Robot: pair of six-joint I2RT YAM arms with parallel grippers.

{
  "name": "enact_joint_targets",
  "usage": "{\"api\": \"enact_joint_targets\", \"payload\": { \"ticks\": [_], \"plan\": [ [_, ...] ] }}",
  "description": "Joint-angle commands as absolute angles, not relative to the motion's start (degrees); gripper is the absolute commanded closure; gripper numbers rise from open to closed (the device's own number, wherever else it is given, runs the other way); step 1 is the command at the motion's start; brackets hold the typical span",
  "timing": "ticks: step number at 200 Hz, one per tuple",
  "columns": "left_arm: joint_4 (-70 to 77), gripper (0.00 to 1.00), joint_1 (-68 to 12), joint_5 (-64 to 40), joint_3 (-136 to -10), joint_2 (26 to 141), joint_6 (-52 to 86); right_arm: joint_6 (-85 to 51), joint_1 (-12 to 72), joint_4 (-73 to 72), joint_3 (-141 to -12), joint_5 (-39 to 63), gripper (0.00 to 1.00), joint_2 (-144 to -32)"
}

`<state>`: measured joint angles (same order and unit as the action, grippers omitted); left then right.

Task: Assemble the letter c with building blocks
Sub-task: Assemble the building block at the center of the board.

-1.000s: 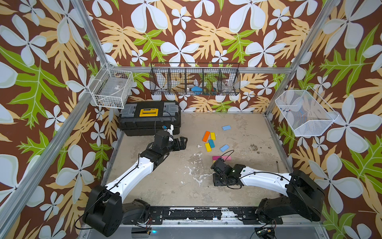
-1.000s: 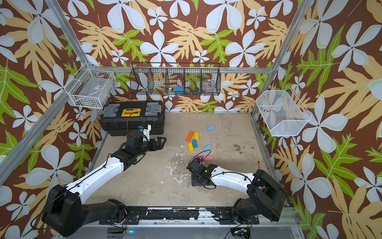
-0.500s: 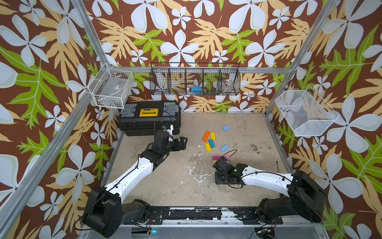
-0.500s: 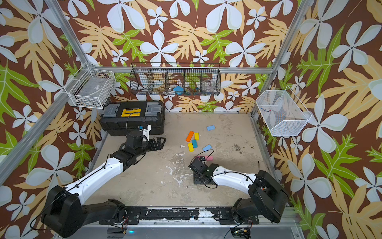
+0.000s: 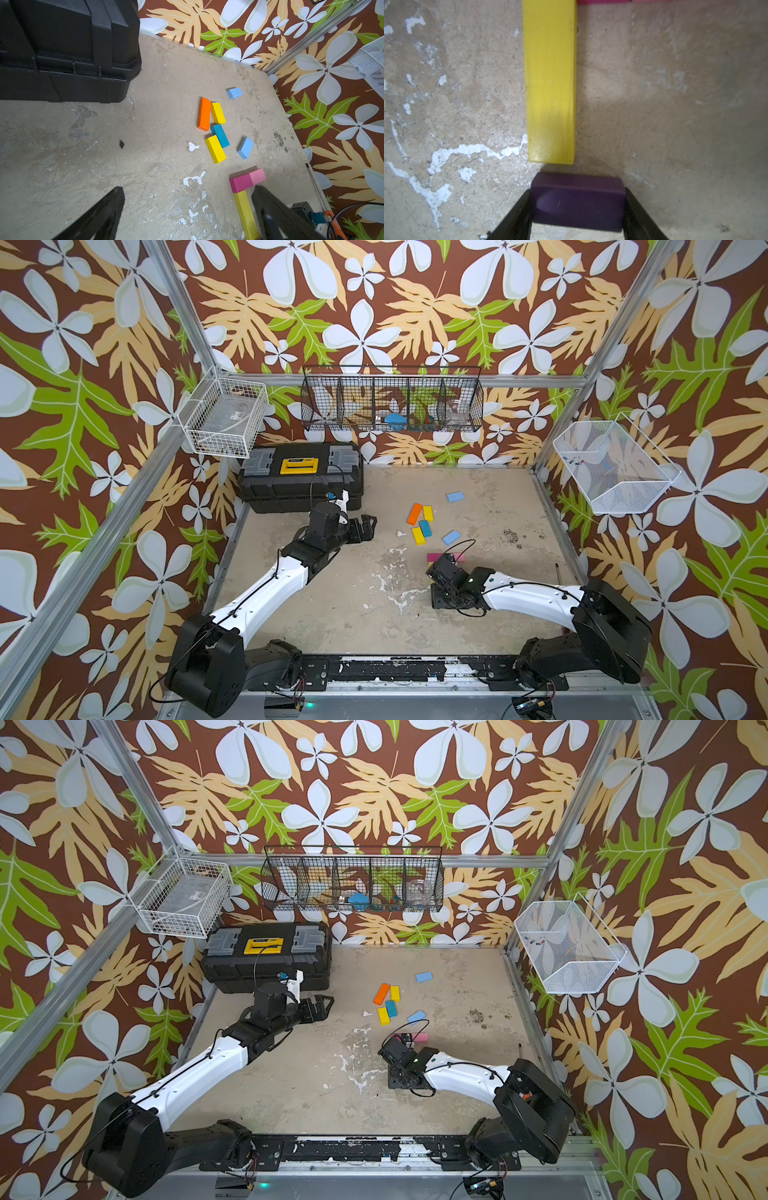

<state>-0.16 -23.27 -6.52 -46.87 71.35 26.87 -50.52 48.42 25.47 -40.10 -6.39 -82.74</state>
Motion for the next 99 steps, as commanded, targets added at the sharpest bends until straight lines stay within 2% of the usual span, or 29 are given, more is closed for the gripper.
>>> {"api": "enact_joint_targets", "payload": {
  "ticks": [1, 99],
  "plan": [
    [0.53, 0.00, -23.12, -7.12, -47.11, 71.23, 26.89, -50.54, 48.26, 25.71, -40.51, -7.60, 0.45, -83.14],
    [0.88, 0.00, -23.12, -7.29, -46.49, 71.14, 27.16, -50.89, 47.55, 25.58, -39.64, -8.40, 0.44, -82.62]
  ]
}}
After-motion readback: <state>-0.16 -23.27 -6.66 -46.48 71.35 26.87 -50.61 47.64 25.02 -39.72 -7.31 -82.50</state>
